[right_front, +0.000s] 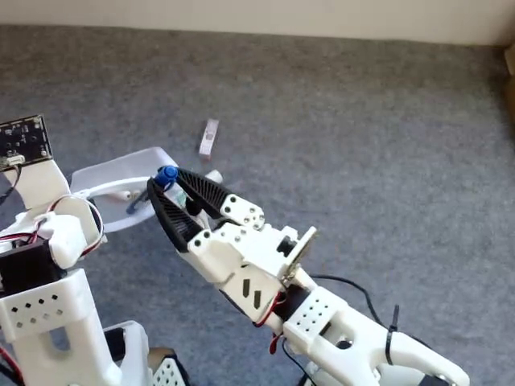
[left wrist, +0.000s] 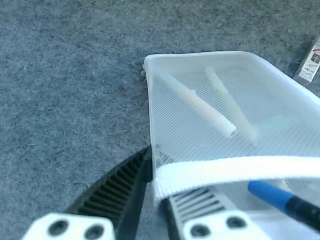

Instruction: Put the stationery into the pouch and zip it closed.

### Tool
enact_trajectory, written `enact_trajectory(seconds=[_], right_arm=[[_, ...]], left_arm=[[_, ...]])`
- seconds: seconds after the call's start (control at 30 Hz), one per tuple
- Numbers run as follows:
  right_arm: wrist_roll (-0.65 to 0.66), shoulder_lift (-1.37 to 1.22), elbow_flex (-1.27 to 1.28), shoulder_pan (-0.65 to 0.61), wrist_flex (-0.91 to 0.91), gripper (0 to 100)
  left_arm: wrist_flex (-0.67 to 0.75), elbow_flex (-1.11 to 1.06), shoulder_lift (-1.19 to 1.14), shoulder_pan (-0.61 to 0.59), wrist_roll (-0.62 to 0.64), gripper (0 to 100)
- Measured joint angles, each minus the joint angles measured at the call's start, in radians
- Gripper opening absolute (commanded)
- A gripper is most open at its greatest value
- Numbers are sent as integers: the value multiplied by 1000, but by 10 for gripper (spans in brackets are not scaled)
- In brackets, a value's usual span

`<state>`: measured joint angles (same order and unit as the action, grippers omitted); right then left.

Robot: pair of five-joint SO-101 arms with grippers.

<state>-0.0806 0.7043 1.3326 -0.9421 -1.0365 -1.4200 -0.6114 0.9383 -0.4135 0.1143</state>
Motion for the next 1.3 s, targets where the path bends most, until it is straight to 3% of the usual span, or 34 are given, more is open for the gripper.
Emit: enact_trajectory(seconds=[0.17, 0.43, 0.67, 1.3], right_arm=[[0, -3, -3, -61, 21, 4], [2, -3, -11, -89, 307, 9], [2, -3, -11, -94, 354, 157], [2, -3, -11, -97, 354, 156]], left_arm=[[0, 0, 0, 0, 0, 5], [0, 0, 0, 0, 0, 5], [0, 0, 0, 0, 0, 5], [0, 0, 0, -26, -15, 5]])
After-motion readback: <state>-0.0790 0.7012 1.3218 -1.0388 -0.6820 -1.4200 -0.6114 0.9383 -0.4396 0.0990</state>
